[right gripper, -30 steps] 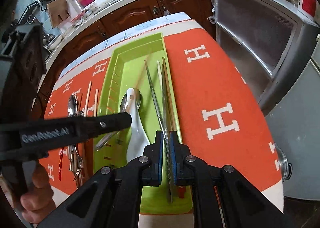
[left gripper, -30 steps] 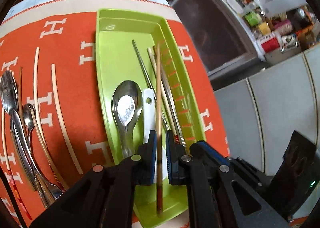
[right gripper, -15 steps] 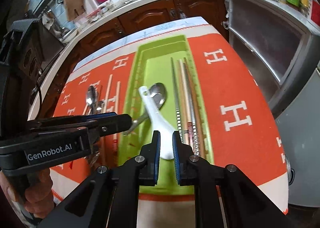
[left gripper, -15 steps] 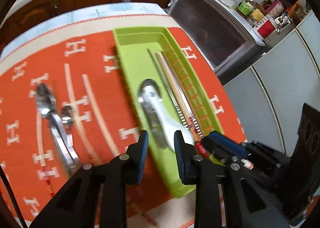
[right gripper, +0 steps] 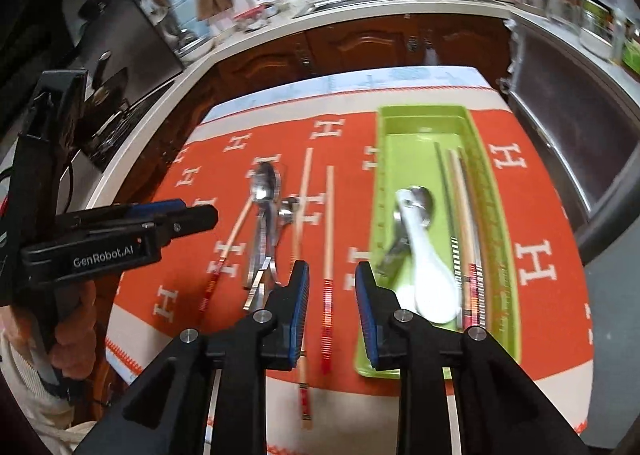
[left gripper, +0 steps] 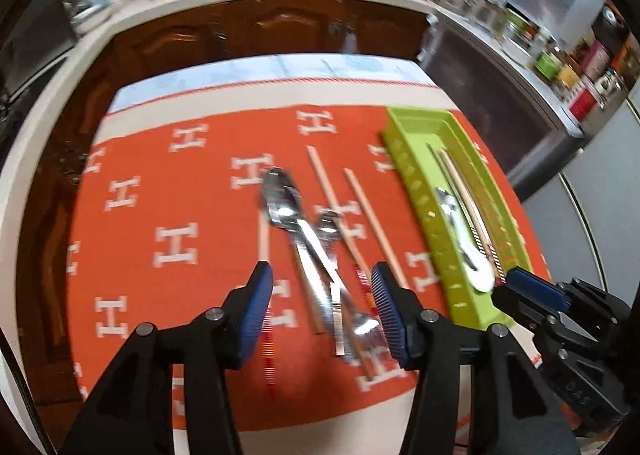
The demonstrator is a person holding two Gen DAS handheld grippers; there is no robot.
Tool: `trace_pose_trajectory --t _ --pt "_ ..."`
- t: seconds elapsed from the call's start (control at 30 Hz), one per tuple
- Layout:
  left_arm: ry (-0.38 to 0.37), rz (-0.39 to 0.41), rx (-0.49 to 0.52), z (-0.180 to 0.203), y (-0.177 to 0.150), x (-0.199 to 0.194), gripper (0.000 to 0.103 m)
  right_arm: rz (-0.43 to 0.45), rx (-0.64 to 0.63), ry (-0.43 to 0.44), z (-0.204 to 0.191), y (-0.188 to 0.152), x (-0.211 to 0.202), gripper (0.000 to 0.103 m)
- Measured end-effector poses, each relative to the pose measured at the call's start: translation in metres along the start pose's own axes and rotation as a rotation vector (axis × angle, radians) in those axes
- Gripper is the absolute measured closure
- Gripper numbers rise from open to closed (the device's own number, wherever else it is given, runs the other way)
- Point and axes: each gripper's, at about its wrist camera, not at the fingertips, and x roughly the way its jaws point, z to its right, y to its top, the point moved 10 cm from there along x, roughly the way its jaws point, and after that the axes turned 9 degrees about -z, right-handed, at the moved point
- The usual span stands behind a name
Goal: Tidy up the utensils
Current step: 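Move both open tools back from the tray to the utensil pile, then grasp a wooden chopstick with the right tool while the left tool grasps another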
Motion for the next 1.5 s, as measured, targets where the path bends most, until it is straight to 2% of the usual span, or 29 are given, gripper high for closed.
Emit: trace_pose_trajectory --t 0.2,0.37,0.53,0.83,0.97,1.23,1.3,1.33,1.43,1.5 --pt "-0.034 -0.011 -0.064 -0.031 -0.012 0.012 0.052 -0.036 -0.035 0.027 -0.035 0.001 0.023 0.079" --pt "-0.014 -0.054 -0.055 -0.042 -0.028 0.040 0.053 -0.111 -0.033 0.037 -0.039 -0.006 0.062 0.079" --pt "-0.027 -0.107 -0.055 -0.042 -0.036 0.067 0.053 -0.185 -0.023 0.045 -0.034 -0.013 0.095 0.083" --pt "-0.034 -0.161 -0.069 -0.046 -0.037 0.098 0.066 -0.274 -0.036 0.025 -0.031 -0.012 0.130 0.086" --pt "-0.014 -0.147 -0.047 -0.044 -0.033 0.101 0.067 -0.300 -0.027 0.012 -0.028 -0.011 0.143 0.090" --pt "0.063 -0.114 0.010 -0.031 -0.026 0.104 0.067 -0.288 -0.023 0.045 -0.036 -0.008 0.151 0.096" --pt "0.079 -0.106 0.002 -0.034 -0.026 0.103 0.078 -0.277 -0.011 0.049 -0.036 -0.008 0.150 0.097" --pt "0.096 -0.100 -0.001 -0.037 -0.024 0.103 0.092 -0.271 -0.005 0.050 -0.036 -0.008 0.148 0.097" --pt "0.058 -0.099 -0.053 -0.043 -0.021 0.103 0.100 -0.247 0.010 0.059 -0.031 -0.008 0.140 0.097" --pt "0.022 -0.096 -0.086 -0.048 -0.021 0.102 0.100 -0.235 0.015 0.068 -0.030 -0.008 0.135 0.097"
